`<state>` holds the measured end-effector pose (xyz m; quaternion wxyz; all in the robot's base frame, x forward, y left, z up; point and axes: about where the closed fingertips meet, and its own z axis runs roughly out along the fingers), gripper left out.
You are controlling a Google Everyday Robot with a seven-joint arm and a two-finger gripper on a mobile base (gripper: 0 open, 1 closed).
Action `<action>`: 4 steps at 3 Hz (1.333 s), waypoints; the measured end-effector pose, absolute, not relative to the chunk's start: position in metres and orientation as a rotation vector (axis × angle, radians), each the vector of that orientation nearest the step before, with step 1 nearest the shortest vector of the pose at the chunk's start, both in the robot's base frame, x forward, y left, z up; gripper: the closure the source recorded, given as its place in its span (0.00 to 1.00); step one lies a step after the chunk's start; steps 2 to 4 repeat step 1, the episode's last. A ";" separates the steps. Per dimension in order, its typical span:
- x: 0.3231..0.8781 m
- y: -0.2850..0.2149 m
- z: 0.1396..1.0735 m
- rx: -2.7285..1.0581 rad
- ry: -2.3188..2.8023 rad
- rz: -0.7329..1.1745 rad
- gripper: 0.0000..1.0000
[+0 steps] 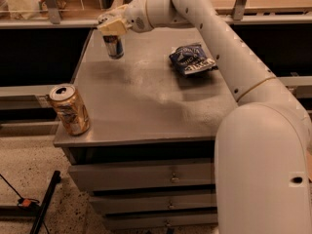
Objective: Pick redbull can
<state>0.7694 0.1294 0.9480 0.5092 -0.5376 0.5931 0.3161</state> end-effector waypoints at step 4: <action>0.770 0.129 0.950 -1.293 1.426 0.762 1.00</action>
Offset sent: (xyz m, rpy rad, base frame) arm 0.0000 0.0000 0.0000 0.0000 0.0000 0.0000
